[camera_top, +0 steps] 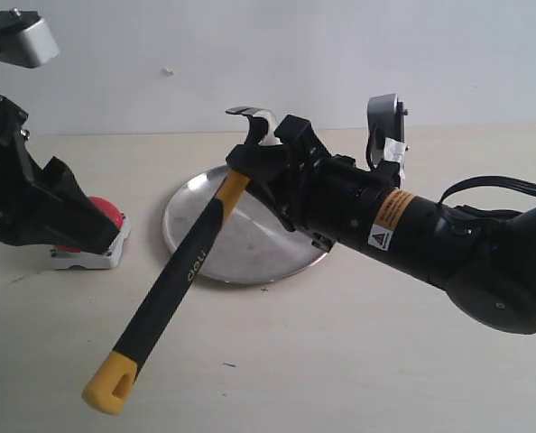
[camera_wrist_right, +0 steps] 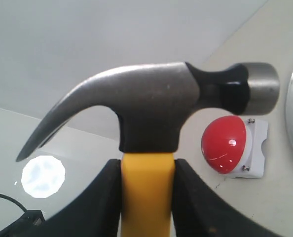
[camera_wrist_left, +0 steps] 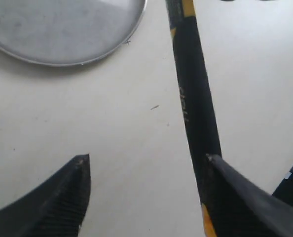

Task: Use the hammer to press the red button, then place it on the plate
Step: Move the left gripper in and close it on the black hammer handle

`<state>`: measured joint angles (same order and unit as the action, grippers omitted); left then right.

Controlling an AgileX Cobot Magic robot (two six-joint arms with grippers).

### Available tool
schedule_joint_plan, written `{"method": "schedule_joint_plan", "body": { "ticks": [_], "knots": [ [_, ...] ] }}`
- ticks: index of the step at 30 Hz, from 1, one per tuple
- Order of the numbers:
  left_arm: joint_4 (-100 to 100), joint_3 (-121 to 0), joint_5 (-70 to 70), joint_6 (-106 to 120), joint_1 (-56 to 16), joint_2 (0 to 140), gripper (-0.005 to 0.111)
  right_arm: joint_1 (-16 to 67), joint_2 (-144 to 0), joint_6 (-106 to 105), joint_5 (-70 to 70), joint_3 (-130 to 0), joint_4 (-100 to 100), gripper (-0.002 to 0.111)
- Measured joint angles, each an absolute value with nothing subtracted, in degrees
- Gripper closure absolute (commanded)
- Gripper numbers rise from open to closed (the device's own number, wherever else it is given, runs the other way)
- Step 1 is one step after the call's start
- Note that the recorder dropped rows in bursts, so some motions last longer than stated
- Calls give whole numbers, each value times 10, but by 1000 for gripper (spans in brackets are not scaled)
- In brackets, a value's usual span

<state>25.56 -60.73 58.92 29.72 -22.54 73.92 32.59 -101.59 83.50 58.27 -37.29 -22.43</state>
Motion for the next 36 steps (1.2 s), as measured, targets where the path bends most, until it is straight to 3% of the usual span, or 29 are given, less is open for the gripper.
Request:
{"method": "schedule_joint_plan", "body": {
  "ticks": [14,19,27,36],
  "knots": [
    [288,-611,562,307,-226,785,42,313,-1016,852,546,-400,-226,108],
    [289,-611,563,340,-226,800,35,310,-1016,877,501,-450,-259,108],
    [285,-611,480,353,-299,858,35,310,-1016,877,450,-459,-250,108],
    [273,-611,469,341,-303,892,35,310,-1016,864,448,-459,-233,108]
  ]
}}
